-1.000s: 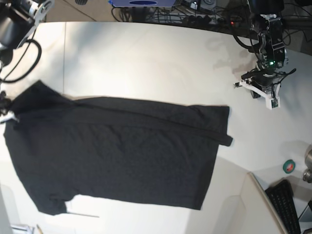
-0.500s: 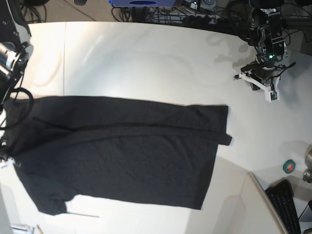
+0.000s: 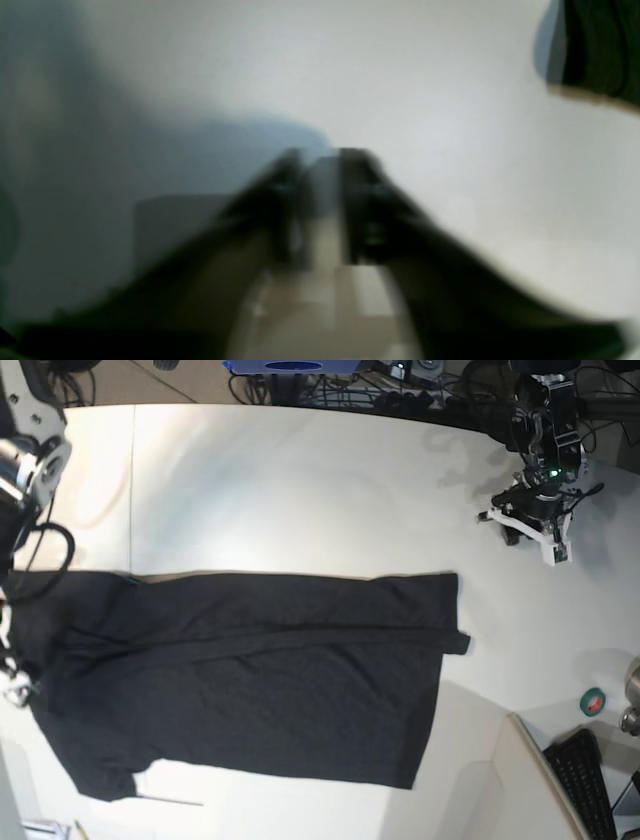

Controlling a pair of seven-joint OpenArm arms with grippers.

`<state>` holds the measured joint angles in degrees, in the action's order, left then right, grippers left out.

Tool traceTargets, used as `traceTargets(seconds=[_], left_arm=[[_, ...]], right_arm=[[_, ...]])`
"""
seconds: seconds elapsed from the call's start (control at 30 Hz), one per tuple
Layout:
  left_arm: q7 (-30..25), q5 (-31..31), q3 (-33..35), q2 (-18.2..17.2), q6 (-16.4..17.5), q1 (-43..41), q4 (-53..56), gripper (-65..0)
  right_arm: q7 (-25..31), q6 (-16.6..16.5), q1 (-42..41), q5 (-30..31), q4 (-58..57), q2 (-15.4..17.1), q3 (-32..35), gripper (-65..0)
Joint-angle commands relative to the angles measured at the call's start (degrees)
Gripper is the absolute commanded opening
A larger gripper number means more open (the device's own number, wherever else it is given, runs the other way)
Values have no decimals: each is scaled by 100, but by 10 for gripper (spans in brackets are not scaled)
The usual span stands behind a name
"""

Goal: Layout the t-shirt on the table in an organized manner, then fold the t-shirt properly
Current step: 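Grasp the shirt edge with both grippers and pull it away from the hem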

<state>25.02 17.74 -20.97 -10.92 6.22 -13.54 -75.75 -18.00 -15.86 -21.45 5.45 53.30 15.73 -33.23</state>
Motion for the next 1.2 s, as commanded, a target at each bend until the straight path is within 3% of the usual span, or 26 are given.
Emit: traceTargets(seconds=[0.0, 0.07, 0.13, 0.2, 0.3, 0.4, 0.5, 0.57, 0.73, 0.83, 1.0, 1.17], left_arm=[[-132, 341, 0, -12, 42, 49, -201, -281], [-132, 1061, 9, -3, 42, 75, -210, -146], [-132, 1642, 18, -3, 42, 119, -184, -76], [-132, 1976, 282, -3, 42, 216, -184, -72], [-141, 2002, 695, 6, 42, 497, 45, -72], [-141, 2029, 818, 24, 42, 875, 581, -72], [-150, 2046, 818, 103, 42, 1209, 1082, -72], [-150, 2046, 844, 147, 42, 1323, 1249, -72], [-132, 2037, 862, 208, 42, 1429, 1407, -79], [-132, 2037, 862, 199, 42, 1438, 1539, -224], [-124, 2011, 827, 173, 42, 1402, 1618, -637], [44, 2011, 871, -143, 42, 1367, 1575, -650]], right_arm=[[134, -27, 49, 83, 345, 14, -13, -206], [134, -27, 479, 83, 952, -126, -22, -210], [134, -27, 972, 83, 1470, -258, -30, -210], [134, -27, 1429, 83, 2006, -452, -30, -210], [134, -27, 2009, 145, 2613, -768, -268, -206], [108, -27, 2352, 787, 2824, -1023, -743, -203], [-279, -36, 2457, 1657, 2578, -1006, -1147, -203], [-455, -36, 2440, 2149, 2200, -821, -1428, -203], [-464, -36, 1974, 2510, 864, -452, -1727, -210], [-437, -36, 1710, 2501, 125, -390, -1780, -210], [-288, -36, 1288, 2483, -798, -241, -1754, -210], [275, -27, 1068, 2474, -1361, -179, -1736, -212]])
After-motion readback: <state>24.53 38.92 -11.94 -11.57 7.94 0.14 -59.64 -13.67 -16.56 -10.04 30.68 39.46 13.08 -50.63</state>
